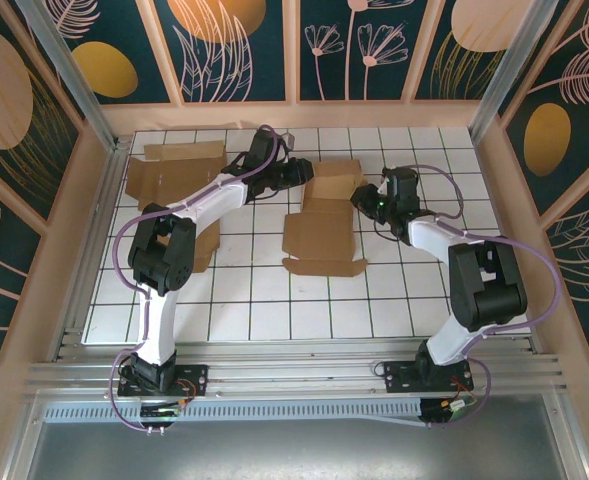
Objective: Fold the paper box
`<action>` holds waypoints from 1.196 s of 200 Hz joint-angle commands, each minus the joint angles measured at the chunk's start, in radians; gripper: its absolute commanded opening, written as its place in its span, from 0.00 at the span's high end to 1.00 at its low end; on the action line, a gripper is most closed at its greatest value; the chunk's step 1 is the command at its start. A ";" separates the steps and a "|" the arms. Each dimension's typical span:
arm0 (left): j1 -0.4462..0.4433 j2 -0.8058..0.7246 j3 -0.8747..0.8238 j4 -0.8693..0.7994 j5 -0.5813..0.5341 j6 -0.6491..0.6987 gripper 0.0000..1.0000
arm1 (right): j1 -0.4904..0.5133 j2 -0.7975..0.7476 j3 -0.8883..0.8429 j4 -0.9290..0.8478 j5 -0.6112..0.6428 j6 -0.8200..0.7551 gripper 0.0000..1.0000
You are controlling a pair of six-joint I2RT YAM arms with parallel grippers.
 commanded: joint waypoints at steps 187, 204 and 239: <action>-0.061 0.044 0.005 -0.174 -0.032 0.073 0.64 | -0.047 -0.025 0.088 -0.107 -0.067 -0.708 0.31; -0.061 0.054 0.027 -0.194 -0.058 0.089 0.60 | -0.113 -0.060 0.095 -0.152 -0.147 -0.714 0.31; -0.061 0.066 0.063 -0.210 -0.069 0.104 0.59 | -0.148 -0.083 0.028 -0.091 -0.068 -0.671 0.30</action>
